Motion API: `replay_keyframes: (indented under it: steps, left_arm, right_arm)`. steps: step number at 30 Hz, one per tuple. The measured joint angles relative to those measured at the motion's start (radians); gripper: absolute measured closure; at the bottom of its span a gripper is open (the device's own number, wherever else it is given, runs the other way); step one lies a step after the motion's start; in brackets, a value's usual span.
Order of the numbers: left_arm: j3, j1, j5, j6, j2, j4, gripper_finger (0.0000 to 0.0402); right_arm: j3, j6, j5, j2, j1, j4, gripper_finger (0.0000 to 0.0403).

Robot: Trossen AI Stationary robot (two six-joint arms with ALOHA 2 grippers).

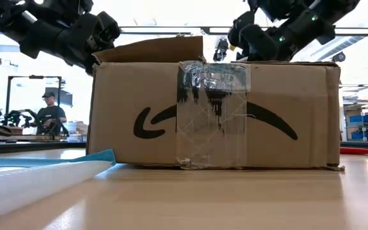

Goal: Unpack boxes
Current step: Break down the box using the red cutter

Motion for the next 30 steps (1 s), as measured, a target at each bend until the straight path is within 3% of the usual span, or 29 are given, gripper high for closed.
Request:
replay_keyframes:
  steps: [8,13,30]
  left_arm:
    - [-0.001,0.000,-0.020,-0.026,0.000,-0.079,0.0402]
    - [-0.001,0.000,-0.027,-0.040,0.000,-0.112,0.0402]
    - [0.000,0.000,-0.029,-0.057,-0.007,-0.161,0.0402]
  right_arm:
    - [0.001,-0.014,-0.013,0.038,-0.064,0.008,0.0380]
    - [0.002,-0.025,-0.075,0.078,-0.091,0.057,0.0380]
    - [0.048,-0.067,-0.094,0.118,-0.098,0.099,0.0380]
